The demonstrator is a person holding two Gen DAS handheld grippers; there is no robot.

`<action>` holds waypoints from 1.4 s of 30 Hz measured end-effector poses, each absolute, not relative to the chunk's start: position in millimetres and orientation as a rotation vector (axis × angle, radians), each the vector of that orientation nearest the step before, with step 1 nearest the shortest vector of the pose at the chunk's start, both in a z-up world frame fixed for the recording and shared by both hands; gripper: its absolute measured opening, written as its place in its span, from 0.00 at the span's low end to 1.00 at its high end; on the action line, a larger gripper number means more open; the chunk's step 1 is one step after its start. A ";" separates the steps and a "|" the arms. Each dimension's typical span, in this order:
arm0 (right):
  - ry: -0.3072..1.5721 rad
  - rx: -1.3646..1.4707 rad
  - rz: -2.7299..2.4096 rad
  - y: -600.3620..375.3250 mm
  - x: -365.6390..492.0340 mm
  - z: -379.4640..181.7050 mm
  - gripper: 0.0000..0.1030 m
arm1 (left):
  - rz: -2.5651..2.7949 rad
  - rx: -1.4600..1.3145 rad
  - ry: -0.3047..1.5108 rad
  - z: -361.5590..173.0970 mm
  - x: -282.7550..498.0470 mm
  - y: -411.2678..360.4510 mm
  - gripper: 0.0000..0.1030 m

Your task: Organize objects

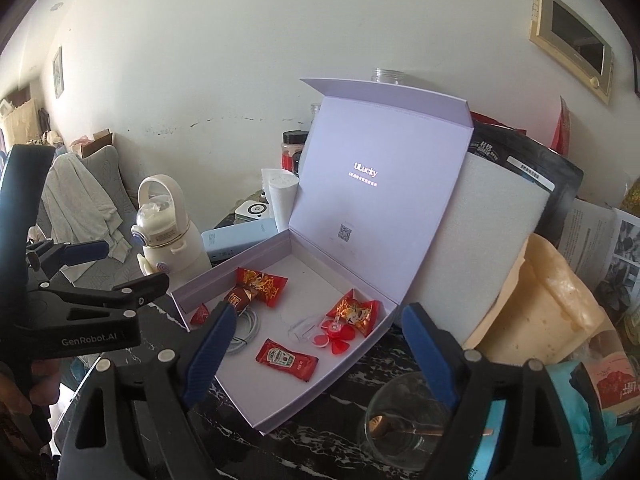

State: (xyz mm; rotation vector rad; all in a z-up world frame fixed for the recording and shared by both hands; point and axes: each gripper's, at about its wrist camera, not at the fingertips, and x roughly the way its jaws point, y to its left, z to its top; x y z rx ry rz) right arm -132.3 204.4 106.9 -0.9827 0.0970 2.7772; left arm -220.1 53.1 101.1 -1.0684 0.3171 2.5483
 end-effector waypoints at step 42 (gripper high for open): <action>0.105 -1.043 2.768 142.5 11.1 68.9 0.83 | 2.588 -1.096 0.278 84.3 -53.4 -14.1 0.90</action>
